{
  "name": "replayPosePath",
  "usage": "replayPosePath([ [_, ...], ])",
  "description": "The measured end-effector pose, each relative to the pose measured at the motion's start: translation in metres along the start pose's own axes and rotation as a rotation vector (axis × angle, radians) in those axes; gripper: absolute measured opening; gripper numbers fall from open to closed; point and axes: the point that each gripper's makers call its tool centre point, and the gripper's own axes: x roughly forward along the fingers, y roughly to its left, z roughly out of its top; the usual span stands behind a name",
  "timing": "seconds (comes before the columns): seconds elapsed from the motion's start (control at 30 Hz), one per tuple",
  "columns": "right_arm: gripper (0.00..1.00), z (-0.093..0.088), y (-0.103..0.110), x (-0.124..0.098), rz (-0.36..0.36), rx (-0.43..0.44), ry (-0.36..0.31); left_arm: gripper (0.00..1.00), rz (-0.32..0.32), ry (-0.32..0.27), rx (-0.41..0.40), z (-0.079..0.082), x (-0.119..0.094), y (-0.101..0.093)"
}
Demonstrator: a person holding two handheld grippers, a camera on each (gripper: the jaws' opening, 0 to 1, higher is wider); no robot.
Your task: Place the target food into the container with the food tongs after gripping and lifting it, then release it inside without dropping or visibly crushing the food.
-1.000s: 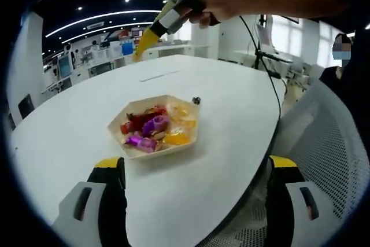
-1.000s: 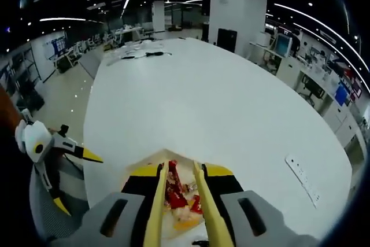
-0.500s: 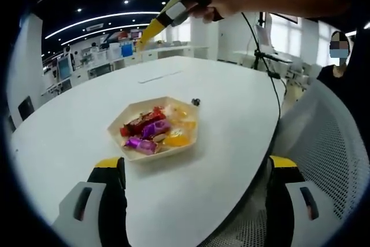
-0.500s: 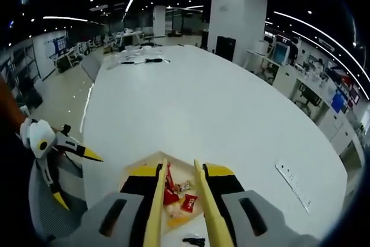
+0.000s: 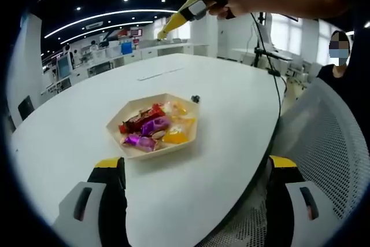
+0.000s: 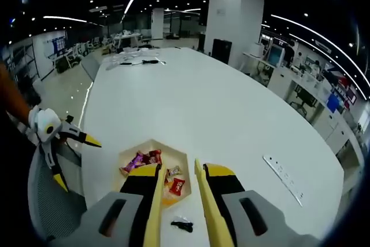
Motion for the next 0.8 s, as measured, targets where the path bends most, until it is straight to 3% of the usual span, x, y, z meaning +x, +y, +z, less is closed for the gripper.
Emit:
replayPosePath([
  [0.3,0.29,-0.028,-0.013,-0.026,0.033,-0.006,-0.038,0.99,0.004,0.014,0.003,-0.002,0.001,0.0],
  [0.37,0.28,-0.035,-0.016,-0.031,0.027,-0.021,-0.038,1.0,-0.003,-0.005,0.0,0.002,0.0,-0.001],
  [0.43,0.29,-0.039,-0.012,-0.034,0.073,-0.019,-0.066,1.0,-0.013,-0.01,-0.046,0.003,0.0,0.0],
  [0.5,0.29,-0.053,-0.018,-0.035,0.048,-0.047,-0.038,1.0,-0.013,-0.005,-0.052,0.005,-0.001,0.002],
  [0.57,0.29,-0.06,-0.019,-0.038,0.061,-0.036,-0.047,1.0,0.001,0.008,-0.061,0.007,-0.002,0.003],
  [0.67,0.29,-0.069,-0.024,-0.042,0.066,-0.041,-0.054,1.0,0.063,-0.02,-0.062,0.012,-0.004,0.013],
  [0.73,0.29,-0.072,-0.027,-0.044,0.061,-0.059,-0.059,1.0,0.104,-0.026,-0.094,0.009,-0.005,0.02],
  [0.8,0.29,-0.074,-0.028,-0.047,0.064,-0.056,-0.063,1.0,0.127,-0.011,-0.065,0.004,-0.003,0.026],
])
